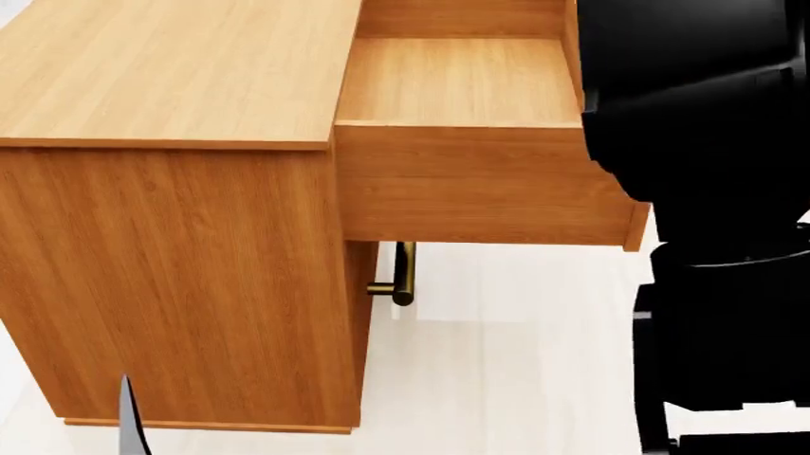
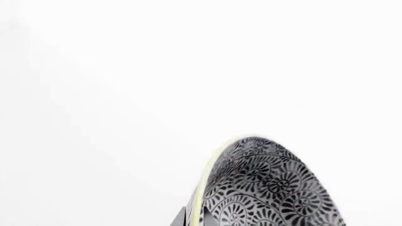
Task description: Put the bowl on top of the cabinet.
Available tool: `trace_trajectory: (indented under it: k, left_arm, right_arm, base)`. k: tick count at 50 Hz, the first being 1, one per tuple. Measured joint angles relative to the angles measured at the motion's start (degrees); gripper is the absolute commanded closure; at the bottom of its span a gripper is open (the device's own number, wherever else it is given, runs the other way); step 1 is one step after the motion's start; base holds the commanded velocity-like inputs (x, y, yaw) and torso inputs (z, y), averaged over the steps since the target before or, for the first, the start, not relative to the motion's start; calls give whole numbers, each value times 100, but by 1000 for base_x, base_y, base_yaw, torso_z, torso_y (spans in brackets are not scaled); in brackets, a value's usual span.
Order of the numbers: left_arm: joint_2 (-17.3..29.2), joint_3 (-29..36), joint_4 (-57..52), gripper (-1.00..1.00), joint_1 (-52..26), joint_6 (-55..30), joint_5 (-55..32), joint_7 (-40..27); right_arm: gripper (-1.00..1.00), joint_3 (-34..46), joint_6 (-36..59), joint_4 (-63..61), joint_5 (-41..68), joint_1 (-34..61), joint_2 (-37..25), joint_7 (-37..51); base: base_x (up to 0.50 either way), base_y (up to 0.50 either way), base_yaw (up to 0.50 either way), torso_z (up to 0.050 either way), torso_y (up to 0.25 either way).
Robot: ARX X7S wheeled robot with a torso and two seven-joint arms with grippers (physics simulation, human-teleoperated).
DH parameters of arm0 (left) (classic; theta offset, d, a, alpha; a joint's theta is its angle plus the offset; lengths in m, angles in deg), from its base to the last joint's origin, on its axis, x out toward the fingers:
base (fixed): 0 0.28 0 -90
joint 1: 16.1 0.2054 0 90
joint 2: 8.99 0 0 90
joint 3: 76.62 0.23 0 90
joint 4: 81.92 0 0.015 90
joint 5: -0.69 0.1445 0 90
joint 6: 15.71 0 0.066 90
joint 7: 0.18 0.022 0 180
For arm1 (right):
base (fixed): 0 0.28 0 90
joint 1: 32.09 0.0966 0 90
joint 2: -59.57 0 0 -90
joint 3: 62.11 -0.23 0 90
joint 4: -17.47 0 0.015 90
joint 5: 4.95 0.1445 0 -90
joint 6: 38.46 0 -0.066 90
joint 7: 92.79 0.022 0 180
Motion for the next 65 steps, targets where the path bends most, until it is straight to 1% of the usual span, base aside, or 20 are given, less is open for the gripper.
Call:
trace_trajectory:
  k: [8, 17, 22, 26, 30, 34, 42, 47, 50, 55, 61, 65]
  left_arm:
    - [29, 17, -39, -100, 26, 6, -28, -4]
    - [58, 35, -60, -100, 52, 27, -56, -12]
    - [71, 37, -70, -100, 56, 26, -77, -19]
    - [82, 35, -85, -100, 58, 18, -98, -25]
    - [96, 25, -106, -100, 58, 10, -130, -29]
    - [109, 10, -120, -100, 52, 0, -176, -31]
    - [139, 16, -216, -100, 99, -9, -222, -37]
    - [164, 29, -229, -100, 110, 25, -252, -22]
    - [178, 28, -210, -100, 107, 40, -287, -13]
    - [192, 45, -200, -100, 115, 48, -315, -5]
    - [195, 75, -156, -100, 105, 51, -327, -1]
    - [197, 94, -138, -100, 102, 49, -327, -3]
  right_arm:
    - [100, 334, 614, -668, 323, 158, 543, -403]
    - [100, 985, 1647, -1584, 942, 435, 823, -936]
    - [100, 1480, 2041, -1827, 1511, 596, 914, -699]
    - [100, 1908, 2189, -1744, 2390, 866, 964, -81]
    - [100, 2441, 2080, -1426, 3442, 1194, 996, 671]
    - [100, 3148, 1689, -972, 4565, 1547, 1018, 1382]
    - [100, 5010, 323, 0, 6666, 2189, 1053, 2422]
    - [100, 5799, -410, 411, 7565, 2354, 1060, 2894]
    - [100, 6118, -552, 547, 8052, 2400, 1057, 2973]
    - [100, 6489, -417, 638, 8566, 2394, 1059, 2820]
    - [100, 6747, -14, 775, 8923, 2338, 1062, 2476]
    - [100, 6852, 250, 775, 8946, 2275, 1058, 2238]
  base:
    - [0, 0, 0, 0, 1]
    - [0, 0, 0, 0, 0]
    - [0, 0, 0, 0, 0]
    - [0, 0, 0, 0, 0]
    - [0, 0, 0, 0, 0]
    - [0, 0, 0, 0, 0]
    - [0, 0, 0, 0, 1]
    - [0, 0, 0, 0, 0]
    - [0, 0, 0, 0, 0]
    - [0, 0, 0, 0, 0]
    - [0, 0, 0, 0, 2]
    - [0, 0, 0, 0, 0]
